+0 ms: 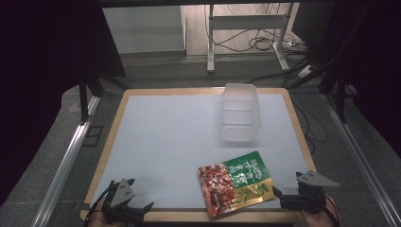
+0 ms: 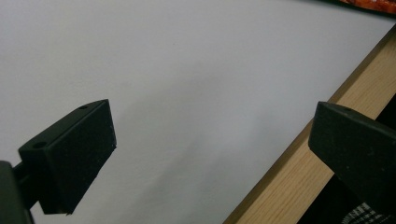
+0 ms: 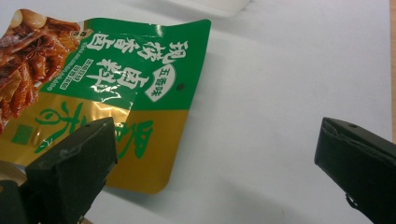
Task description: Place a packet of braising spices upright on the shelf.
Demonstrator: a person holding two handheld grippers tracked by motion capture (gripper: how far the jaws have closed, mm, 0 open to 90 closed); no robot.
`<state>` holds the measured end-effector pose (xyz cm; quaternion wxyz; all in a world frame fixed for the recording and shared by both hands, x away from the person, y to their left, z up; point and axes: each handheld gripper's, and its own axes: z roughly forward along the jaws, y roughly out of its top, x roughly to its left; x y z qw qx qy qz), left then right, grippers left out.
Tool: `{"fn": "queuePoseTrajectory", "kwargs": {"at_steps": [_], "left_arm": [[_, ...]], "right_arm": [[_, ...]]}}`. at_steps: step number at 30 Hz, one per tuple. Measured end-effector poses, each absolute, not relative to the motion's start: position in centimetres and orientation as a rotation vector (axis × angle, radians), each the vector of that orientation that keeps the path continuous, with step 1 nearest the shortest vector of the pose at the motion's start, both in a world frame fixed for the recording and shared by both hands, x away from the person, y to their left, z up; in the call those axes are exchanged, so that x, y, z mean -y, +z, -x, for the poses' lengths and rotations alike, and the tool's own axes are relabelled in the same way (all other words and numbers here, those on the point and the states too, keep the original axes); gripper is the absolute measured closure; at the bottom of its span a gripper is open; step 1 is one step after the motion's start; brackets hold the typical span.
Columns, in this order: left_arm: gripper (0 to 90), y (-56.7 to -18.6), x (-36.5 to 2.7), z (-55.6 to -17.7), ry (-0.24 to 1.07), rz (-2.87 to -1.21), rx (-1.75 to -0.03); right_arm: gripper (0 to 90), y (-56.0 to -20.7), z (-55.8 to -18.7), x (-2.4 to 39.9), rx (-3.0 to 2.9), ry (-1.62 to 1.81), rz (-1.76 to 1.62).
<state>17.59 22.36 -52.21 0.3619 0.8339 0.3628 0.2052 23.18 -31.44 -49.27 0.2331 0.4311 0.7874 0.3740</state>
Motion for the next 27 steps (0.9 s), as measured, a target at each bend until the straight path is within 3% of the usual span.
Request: {"fn": "queuePoseTrajectory", "kwargs": {"at_steps": [27], "left_arm": [[1.0, -52.2, -22.1, -17.5, 0.543, -2.171, -0.912]], "right_arm": [[0.3, -50.7, -25.9, 28.4, -2.338, 1.099, -1.136]]}}
